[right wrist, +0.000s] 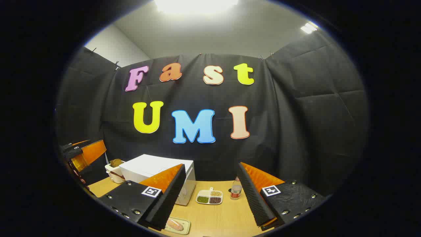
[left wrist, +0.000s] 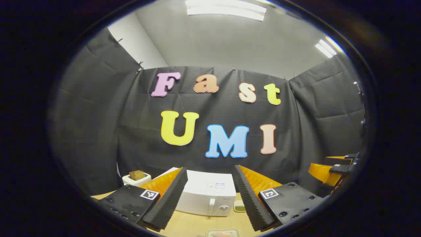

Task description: Open the microwave oven with the left hand, put the food in, and close the microwave oven.

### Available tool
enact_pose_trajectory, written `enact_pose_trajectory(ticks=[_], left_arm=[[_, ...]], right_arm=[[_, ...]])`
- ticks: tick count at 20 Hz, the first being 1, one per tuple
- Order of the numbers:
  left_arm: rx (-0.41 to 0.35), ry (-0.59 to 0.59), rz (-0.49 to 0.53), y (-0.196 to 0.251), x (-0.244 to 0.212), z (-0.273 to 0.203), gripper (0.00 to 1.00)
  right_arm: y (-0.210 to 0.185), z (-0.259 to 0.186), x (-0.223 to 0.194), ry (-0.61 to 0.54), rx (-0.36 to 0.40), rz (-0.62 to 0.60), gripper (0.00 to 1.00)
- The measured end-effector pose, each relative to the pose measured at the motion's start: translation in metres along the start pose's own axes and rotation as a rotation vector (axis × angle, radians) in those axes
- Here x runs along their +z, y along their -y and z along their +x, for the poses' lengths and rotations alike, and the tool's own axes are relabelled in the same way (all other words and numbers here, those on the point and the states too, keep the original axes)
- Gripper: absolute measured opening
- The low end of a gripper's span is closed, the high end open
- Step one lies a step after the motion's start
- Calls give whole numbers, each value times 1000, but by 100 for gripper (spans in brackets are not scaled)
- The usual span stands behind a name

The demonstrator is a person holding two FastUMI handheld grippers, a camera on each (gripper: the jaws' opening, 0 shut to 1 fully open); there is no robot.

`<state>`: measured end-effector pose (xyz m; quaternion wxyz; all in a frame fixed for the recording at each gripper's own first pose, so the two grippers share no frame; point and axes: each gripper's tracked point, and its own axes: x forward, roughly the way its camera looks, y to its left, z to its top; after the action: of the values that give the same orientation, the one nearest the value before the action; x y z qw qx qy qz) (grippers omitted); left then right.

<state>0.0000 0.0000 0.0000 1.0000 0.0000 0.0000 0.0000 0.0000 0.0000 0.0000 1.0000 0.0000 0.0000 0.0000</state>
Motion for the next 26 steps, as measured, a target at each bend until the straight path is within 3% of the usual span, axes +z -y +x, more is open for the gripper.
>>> enact_pose_trajectory(ticks=[1, 5, 6, 8, 11, 19, 22, 24, 26], left_arm=[[-1, 0, 3, 5, 0, 0, 99], [14, 46, 19, 19, 13, -9, 95], [13, 58, 20, 22, 17, -11, 99], [11, 56, 19, 24, 15, -12, 93], [-33, 58, 20, 31, 21, -7, 95], [-123, 29, -6, 12, 5, 7, 93], [-164, 59, -16, 7, 11, 17, 99], [-170, 62, 3, -2, 4, 26, 93], [-183, 63, -5, -6, -12, 37, 96]], right_arm=[[5, 1, 0, 0, -5, -7, 95], [19, 5, 0, 7, 8, 47, 95], [22, 6, 2, 9, 5, 53, 95], [31, 6, 0, -2, -15, 35, 95], [33, 5, 7, 19, -56, 56, 96], [4, 2, 8, 18, -114, 63, 95], [-17, -1, 3, 14, -131, 27, 95], [-26, -6, -1, 8, -151, 10, 95], [-33, -9, -2, 20, -170, 1, 96]])
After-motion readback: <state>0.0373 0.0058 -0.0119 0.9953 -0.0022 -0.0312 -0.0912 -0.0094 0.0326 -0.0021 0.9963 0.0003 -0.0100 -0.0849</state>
